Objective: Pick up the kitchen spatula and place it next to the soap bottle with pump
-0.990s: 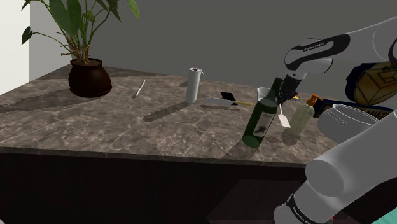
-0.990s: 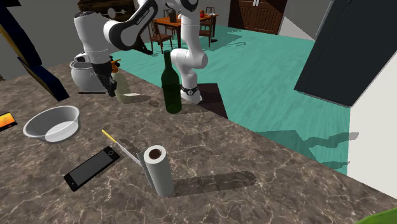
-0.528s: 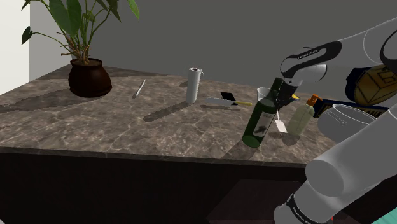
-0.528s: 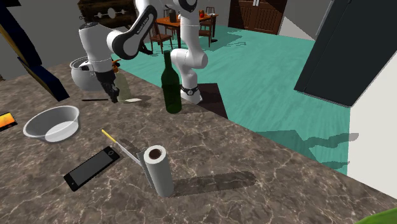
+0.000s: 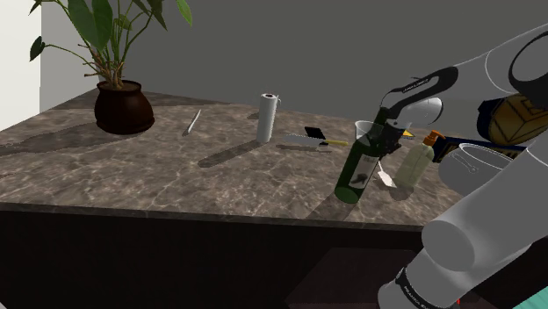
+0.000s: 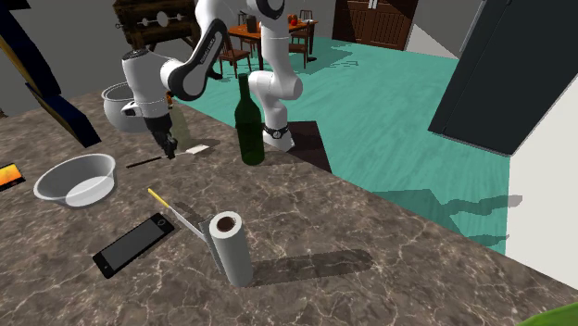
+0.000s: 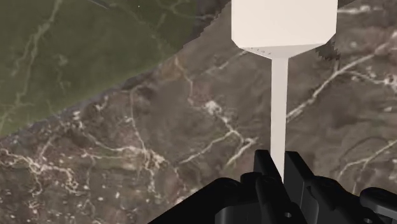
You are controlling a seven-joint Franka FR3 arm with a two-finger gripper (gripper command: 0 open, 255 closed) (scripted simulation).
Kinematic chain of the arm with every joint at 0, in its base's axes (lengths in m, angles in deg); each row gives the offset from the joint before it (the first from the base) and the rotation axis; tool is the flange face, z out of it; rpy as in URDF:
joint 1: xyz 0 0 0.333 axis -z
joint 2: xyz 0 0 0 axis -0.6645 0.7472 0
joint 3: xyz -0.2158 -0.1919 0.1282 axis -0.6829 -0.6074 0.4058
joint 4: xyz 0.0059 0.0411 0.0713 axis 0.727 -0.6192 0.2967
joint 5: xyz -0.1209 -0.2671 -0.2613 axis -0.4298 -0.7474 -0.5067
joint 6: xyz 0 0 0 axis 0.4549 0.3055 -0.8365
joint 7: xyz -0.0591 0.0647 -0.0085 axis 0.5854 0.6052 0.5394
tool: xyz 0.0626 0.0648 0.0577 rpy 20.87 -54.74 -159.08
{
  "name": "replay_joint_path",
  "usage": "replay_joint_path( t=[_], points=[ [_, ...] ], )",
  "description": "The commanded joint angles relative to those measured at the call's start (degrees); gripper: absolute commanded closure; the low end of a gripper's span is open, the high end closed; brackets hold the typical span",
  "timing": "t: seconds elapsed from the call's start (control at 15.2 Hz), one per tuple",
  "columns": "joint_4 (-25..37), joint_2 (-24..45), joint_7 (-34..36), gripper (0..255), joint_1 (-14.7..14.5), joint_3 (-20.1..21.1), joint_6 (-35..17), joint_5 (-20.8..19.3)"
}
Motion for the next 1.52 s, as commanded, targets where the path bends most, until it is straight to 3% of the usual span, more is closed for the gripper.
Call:
replay_joint_path(
  t=[0.0,0.66,0.73,1.06,1.32,1.45],
  points=[
    [-0.81,0.91,-0.46,255,0.0,-0.17,-1.68,0.47],
    [-1.51,2.12,-0.97,255,-0.05,-0.28,-3.48,1.14],
    [-1.51,2.12,-0.97,0,-0.05,-0.28,-3.48,1.14],
    [-1.51,2.11,-0.97,0,-0.05,-0.28,-3.48,1.14],
    [1.26,-3.07,0.99,0,0.18,0.3,4.08,-1.47],
    [1.25,-3.08,0.99,0,0.21,0.32,4.09,-1.47]
  ],
)
